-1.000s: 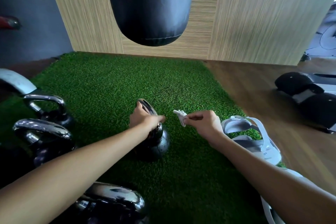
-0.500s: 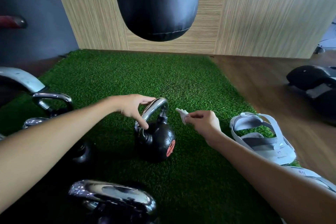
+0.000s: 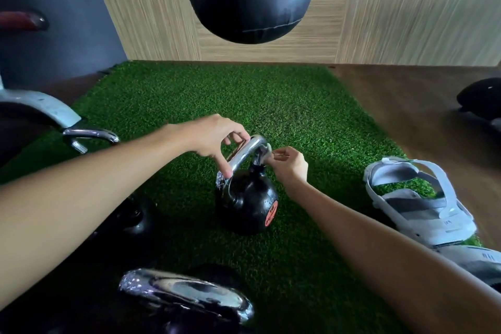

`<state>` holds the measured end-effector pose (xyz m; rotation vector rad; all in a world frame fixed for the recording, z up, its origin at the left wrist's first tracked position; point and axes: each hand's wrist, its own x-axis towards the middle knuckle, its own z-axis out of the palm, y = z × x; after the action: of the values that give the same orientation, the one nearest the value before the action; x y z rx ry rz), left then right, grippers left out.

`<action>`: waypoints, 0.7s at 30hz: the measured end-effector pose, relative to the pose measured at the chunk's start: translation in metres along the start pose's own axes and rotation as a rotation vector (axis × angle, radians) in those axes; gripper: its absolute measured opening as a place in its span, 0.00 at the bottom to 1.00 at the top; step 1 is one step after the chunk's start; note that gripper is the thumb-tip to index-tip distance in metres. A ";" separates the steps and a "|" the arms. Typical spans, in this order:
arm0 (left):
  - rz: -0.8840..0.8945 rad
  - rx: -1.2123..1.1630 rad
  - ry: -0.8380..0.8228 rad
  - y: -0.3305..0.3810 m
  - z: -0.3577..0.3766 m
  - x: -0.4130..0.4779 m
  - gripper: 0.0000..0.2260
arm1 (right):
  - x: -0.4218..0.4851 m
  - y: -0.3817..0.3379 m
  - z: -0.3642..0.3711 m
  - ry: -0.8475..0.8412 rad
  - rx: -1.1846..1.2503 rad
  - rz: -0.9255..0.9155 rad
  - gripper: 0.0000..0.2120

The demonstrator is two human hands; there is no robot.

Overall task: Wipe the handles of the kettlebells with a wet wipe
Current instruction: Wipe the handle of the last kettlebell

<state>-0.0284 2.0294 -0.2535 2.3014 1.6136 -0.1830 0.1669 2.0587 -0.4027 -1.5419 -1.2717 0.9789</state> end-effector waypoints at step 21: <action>0.004 -0.047 0.023 -0.004 -0.001 -0.003 0.46 | -0.030 -0.033 0.001 -0.045 0.230 -0.060 0.06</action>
<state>-0.0337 2.0281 -0.2526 2.2796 1.6070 -0.1172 0.1522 2.0323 -0.3706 -1.3046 -1.1843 1.0863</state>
